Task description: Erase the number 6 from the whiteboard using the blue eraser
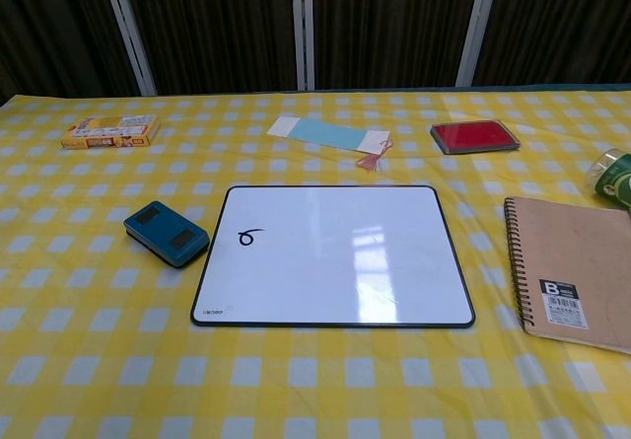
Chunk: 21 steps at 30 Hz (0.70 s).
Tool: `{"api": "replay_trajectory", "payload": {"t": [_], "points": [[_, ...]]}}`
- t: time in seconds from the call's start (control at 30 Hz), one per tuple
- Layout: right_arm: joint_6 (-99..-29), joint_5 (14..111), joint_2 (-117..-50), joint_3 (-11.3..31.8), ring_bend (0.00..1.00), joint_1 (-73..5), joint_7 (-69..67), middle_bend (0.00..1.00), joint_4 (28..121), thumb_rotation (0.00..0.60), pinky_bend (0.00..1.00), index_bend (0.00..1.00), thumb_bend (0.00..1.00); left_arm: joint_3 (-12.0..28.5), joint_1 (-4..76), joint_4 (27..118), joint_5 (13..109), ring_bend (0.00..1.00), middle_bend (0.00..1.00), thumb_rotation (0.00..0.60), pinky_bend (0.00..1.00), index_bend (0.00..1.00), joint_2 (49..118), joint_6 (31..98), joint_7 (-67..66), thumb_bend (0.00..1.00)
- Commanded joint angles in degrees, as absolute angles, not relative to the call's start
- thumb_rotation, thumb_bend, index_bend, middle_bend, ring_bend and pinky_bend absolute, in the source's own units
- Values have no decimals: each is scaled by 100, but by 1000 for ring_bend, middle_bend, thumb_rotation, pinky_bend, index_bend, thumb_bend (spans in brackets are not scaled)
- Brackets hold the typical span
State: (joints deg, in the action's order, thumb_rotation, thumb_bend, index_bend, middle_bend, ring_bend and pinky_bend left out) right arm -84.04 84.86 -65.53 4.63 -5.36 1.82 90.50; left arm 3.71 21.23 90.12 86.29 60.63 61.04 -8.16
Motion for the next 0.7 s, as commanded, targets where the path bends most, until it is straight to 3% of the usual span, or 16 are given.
{"api": "replay_trajectory", "payload": {"t": [0.03, 0.4, 0.7], "points": [[-8380, 8460, -6549, 474, 0, -544, 122, 0, 9027, 600, 0, 33, 82, 473, 2738, 8801, 8491, 55, 9, 600, 161, 158, 6032, 5337, -1003, 211], [-8296, 8393, -6512, 505, 0, -568, -215, 0, 8964, 600, 0, 37, 83, 474, 3617, 8469, 8215, 82, 37, 600, 168, 191, 6557, 4239, -1490, 222], [-8237, 8419, -6505, 489, 0, -592, -458, 0, 8906, 600, 0, 37, 82, 465, 3991, 8192, 7902, 82, 17, 600, 169, 174, 7241, 4032, -2116, 225]]}}
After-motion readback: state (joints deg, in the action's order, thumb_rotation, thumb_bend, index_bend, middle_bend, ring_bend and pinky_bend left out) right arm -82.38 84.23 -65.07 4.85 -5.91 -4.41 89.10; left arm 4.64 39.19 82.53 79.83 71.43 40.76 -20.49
